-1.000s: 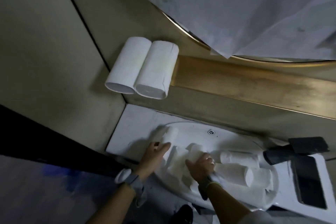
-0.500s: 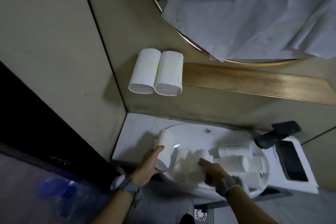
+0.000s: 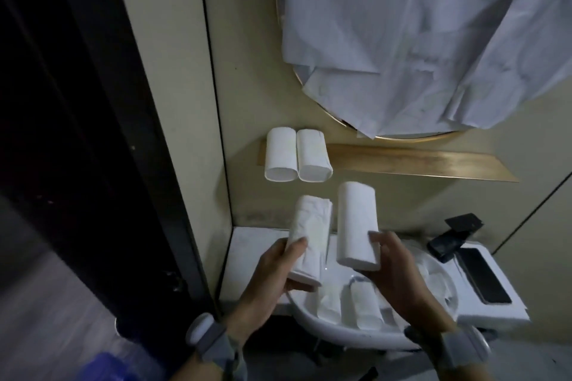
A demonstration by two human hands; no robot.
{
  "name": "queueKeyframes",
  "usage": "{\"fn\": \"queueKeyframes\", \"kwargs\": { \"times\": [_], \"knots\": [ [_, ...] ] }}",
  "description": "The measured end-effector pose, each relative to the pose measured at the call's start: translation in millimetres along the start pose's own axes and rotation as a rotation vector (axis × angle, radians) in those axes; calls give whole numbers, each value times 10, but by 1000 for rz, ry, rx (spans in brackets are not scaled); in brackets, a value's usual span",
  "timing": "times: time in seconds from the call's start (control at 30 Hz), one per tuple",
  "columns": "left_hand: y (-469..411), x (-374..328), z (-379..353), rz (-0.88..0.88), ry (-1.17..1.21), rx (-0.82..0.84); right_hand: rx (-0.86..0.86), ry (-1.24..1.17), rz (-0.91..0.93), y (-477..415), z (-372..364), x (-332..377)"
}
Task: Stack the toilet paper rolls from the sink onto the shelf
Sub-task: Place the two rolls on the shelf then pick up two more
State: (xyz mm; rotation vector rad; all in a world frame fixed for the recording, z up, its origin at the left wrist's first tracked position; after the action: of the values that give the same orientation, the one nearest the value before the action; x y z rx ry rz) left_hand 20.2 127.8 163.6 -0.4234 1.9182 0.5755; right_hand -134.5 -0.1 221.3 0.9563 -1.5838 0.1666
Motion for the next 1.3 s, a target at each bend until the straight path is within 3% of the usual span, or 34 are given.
{"fn": "queueKeyframes", "kwargs": {
  "times": [0.1, 0.23, 0.53, 0.97, 1.3],
  "knots": [
    [139, -381, -140, -148, -120, -79, 64, 136, 144, 143, -242, 329],
    [141, -846, -223, -289, -94, -172, 103, 61, 223, -7, -458, 712],
    [-592, -1734, -32, -283, -384, -409, 6, 310, 250, -734, -894, 1315],
    [-1234, -1617, -41, -193, -525, -438, -35, 564, 329, -1280, -859, 1220],
    [-1268, -1568, -54, -185, -681, -456, -44, 465, 269, -1406, -786, 1182]
  ]
}}
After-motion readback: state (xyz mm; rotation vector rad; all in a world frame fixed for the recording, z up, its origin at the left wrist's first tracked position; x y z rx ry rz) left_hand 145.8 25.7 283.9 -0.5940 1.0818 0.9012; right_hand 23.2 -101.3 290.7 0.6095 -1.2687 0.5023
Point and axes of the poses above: each hand's wrist, its own y-axis away from the middle knuckle, its own z-axis out of the back of the hand, x = y × z, the point moved 1 cm from there along -y, towards the middle knuckle, and after that the axes turned 3 degrees about -z, right-handed, at the moved point
